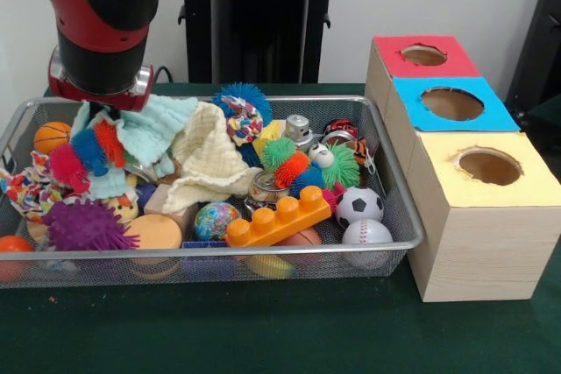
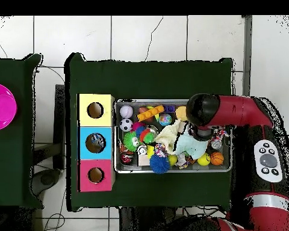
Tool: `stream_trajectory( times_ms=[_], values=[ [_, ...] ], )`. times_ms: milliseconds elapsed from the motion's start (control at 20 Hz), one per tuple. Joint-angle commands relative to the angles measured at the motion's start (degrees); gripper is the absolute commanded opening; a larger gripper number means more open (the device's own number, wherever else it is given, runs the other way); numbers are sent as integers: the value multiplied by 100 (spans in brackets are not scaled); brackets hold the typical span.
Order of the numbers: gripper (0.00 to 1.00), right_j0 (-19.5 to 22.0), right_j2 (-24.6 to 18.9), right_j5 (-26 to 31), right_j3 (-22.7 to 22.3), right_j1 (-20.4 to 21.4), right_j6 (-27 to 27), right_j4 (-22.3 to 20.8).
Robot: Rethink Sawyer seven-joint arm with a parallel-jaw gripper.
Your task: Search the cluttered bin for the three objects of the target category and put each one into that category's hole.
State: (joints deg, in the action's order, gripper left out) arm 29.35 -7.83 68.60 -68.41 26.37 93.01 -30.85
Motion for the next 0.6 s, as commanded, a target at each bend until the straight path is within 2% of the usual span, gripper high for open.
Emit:
stream_trajectory(
  times_ms=[50, 450, 600],
  values=[
    [0, 65, -408, 614, 156, -115, -1997, -467],
    [0, 69, -410, 521, 67, -102, -1963, -437],
    [0, 84, -508, 449, -193, -180, -1416, -35]
  ],
)
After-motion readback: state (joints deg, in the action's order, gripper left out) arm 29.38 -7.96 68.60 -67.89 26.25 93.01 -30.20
